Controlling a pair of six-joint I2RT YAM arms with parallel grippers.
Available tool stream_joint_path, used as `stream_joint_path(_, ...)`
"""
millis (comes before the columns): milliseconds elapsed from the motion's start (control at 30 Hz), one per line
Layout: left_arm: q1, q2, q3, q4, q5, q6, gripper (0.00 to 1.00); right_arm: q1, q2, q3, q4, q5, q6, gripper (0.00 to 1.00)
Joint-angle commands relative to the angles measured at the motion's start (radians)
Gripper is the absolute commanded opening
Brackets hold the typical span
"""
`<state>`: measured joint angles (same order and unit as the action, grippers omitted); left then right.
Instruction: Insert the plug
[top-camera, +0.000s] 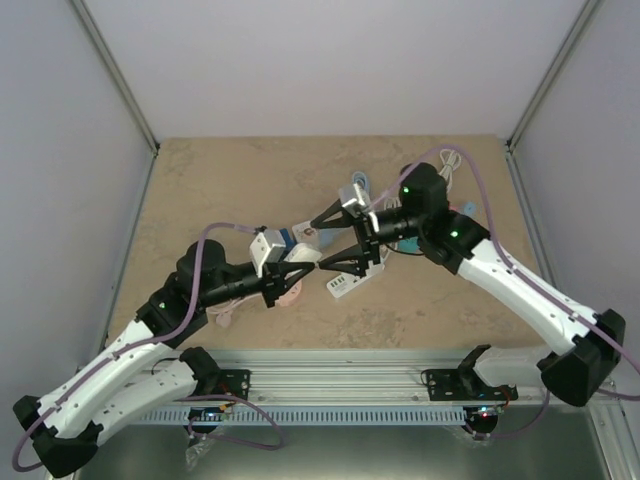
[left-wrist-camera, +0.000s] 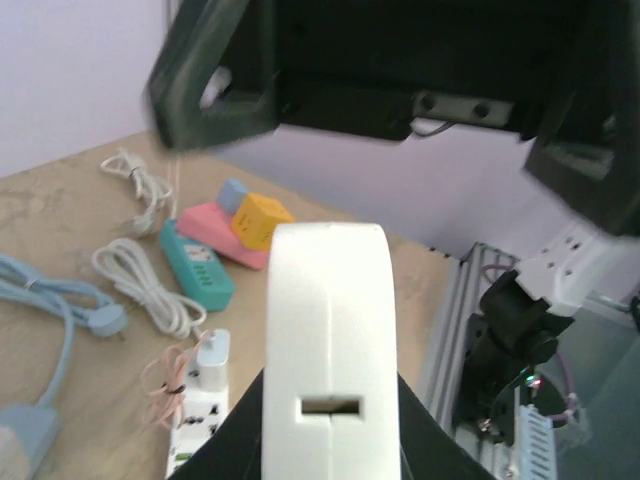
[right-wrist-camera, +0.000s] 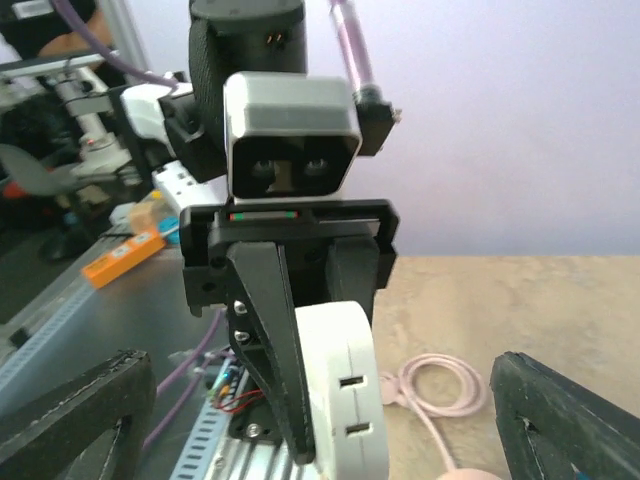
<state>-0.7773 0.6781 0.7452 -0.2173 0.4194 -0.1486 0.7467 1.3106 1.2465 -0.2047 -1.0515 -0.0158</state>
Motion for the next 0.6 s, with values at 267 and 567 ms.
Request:
stream_joint_path(267, 0.183, 0.236, 0.106, -0.099, 0.054, 0.227, 0.0, -0.095, -0.298, -0.229, 0.181, 0.342, 0.201, 0.94)
stream_joint_path(567, 0.348, 0.545, 0.228, -0.189, 0.175, 0.434, 0.0, -0.099, -0.504, -0.372, 0.168, 0.403, 0.225, 0.94)
